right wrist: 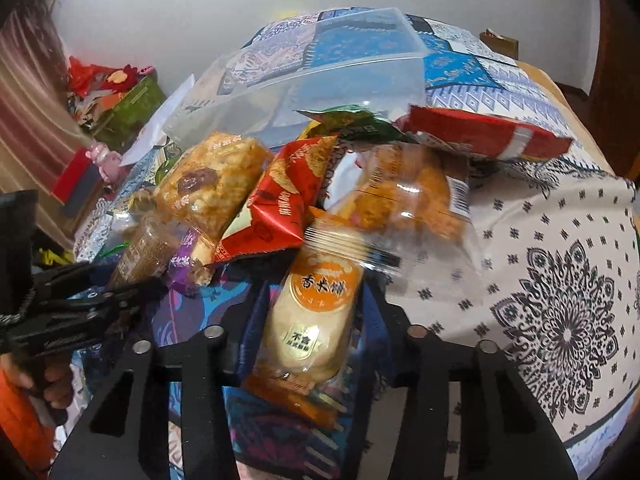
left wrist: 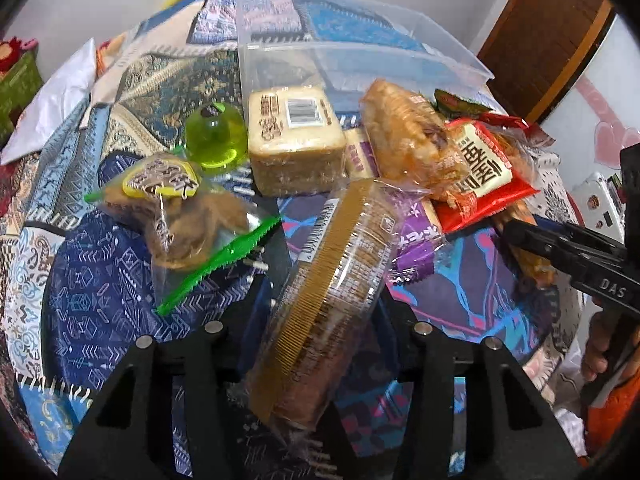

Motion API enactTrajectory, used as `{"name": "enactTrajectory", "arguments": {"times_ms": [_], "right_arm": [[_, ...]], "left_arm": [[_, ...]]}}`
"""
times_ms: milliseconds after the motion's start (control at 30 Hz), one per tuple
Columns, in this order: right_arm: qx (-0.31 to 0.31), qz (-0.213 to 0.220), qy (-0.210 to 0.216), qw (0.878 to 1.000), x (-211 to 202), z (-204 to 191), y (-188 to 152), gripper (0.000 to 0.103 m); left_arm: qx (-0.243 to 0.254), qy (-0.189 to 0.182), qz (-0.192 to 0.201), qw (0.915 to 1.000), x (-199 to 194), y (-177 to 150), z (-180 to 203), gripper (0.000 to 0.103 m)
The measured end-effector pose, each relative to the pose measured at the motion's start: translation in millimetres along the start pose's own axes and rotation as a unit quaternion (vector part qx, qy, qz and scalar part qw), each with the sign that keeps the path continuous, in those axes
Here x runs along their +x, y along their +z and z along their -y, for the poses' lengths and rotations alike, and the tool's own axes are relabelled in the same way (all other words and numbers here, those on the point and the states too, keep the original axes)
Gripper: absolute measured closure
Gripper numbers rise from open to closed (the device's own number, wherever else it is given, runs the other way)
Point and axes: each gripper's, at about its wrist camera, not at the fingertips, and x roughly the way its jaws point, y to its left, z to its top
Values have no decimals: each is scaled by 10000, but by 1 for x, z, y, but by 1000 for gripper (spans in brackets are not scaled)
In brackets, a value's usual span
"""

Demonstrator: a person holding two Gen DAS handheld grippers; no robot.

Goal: Organize snacks
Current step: 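Close the left tool on the wafer bar while the right tool grasps the cream bun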

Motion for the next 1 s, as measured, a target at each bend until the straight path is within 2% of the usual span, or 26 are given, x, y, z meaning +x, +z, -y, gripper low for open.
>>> {"name": "enactTrajectory", "arguments": {"times_ms": [100,233,500,700,1000], "right_arm": [[-15,38,-29,10000,-4,0,-2,67],[-106,121,-133,9998,-14,1,-6,68],[-285,423,-54,9987,-48,-3,-7,68],[-415,776,120,9961,-67,-16,5,69],[-625,1270,111,9899,-80,-29,34,69]], "left_arm": [[-15,96,114,9999,-5,-5,5,59],[-321,115,147,9993,-17,-11,6,68],[-418,154,575,9973,-56,-15,10,69],[-509,99,1004,9936,-83,2,12,69],[-599,-16,1585,9855,-108,39,14,69]]}}
